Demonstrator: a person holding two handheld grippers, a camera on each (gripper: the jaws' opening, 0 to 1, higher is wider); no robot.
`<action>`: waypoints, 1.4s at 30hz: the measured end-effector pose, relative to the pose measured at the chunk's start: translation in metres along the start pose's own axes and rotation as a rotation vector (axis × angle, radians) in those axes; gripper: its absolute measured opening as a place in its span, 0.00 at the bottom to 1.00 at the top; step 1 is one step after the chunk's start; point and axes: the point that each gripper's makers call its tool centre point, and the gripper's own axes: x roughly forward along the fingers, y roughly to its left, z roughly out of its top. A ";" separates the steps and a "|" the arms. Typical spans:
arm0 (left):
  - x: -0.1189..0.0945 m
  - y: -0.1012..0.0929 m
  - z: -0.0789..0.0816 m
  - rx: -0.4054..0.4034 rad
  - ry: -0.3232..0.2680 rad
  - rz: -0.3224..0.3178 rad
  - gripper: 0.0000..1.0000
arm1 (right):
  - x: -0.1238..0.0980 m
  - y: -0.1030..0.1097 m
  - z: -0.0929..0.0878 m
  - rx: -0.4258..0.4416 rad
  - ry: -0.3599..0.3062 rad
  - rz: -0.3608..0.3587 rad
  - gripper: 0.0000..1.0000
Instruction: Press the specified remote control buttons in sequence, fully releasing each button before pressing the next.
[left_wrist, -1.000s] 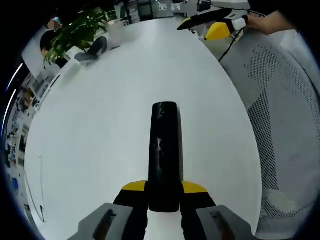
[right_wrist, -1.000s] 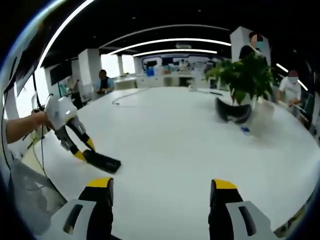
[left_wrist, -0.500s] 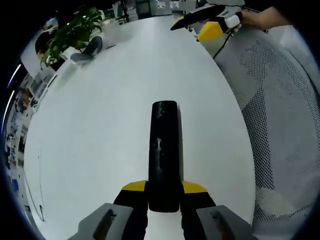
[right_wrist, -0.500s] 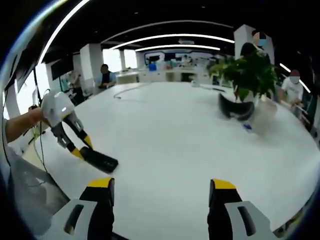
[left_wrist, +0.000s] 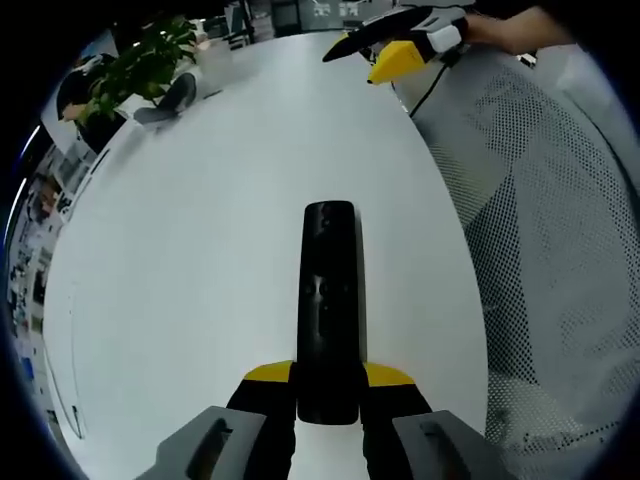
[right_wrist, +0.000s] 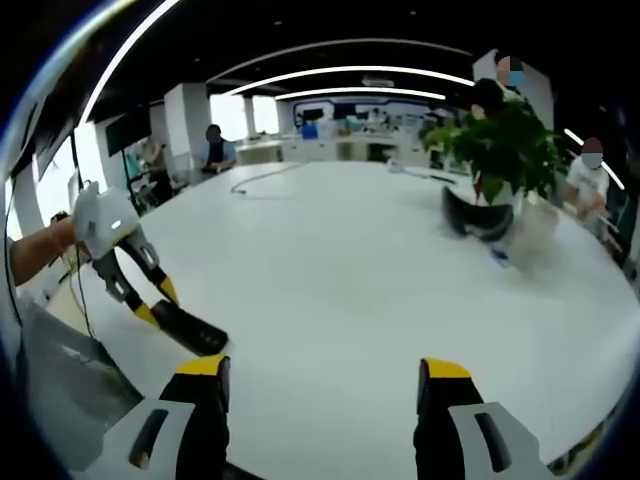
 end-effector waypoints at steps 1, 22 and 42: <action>0.000 -0.001 0.000 0.003 0.000 0.001 0.23 | 0.000 0.000 0.000 -0.001 0.001 0.001 0.75; 0.002 -0.028 0.008 0.017 0.008 -0.017 0.23 | 0.004 0.011 -0.006 -0.041 0.039 0.055 0.72; 0.003 -0.032 0.011 -0.032 -0.077 -0.029 0.23 | -0.001 0.007 -0.023 -0.082 0.121 0.052 0.62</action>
